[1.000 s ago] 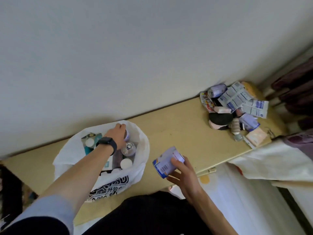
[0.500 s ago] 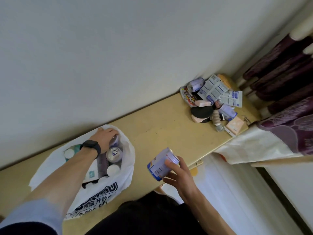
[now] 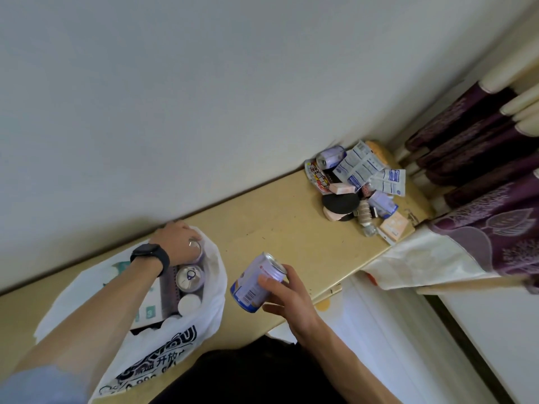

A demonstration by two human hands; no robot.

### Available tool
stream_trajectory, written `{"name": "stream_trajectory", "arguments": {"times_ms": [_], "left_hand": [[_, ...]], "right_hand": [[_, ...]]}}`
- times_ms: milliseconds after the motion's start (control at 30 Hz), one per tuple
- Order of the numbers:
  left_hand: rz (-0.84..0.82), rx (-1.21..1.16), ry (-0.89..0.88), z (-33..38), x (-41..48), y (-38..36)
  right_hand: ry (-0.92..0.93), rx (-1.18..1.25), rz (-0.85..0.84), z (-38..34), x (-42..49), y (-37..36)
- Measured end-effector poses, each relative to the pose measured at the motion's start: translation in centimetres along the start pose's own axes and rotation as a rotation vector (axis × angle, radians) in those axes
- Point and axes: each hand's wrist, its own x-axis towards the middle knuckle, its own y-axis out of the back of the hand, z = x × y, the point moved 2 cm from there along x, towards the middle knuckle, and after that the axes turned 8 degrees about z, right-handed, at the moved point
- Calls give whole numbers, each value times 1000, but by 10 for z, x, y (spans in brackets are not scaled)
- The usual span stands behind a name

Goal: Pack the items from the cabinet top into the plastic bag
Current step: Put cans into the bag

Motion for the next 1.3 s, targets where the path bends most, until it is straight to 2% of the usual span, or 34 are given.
{"name": "stream_trajectory", "arguments": {"times_ms": [100,133,233,300,367,433,567,633,733,833,900,1000,1067,1300], "left_hand": [[245,-10,160,-6,5,13],[230,-19,205,-10,9,12],[28,-130,356,-21,28,4],[-101,-178,377,-22,35,4],[-141,-103,343,-25,41,3],[-60,-67,318,-26,39,5],[205,-161,275,-23,25,30],[219,-136,242,-20,22,44],[123,-94,220,-17,15,51],[-167,-45,279,-27,9,26],[-235,-5,277,-29,6,8],[-54,150,194,-28,5,-5],[53,204,204,-28,5,3],[474,90,224,-58,-11,56]], "right_hand": [[-9,-1,-1,-1,2,-1],[-12,-2,2,-1,3,-1],[-13,-20,8,-2,4,-1],[-5,-34,14,-2,6,0],[-4,-30,21,-1,7,1],[-5,-21,24,0,8,2],[-10,-11,7,-2,10,1],[-14,-12,-18,-4,11,-2],[-12,-18,-39,-6,13,-8],[-2,-18,-49,-9,12,-14],[2,-25,-54,-10,13,-14],[0,-29,-46,-10,15,-12],[-10,-32,-38,-9,16,-9],[-26,-38,-53,-8,22,-14]]}}
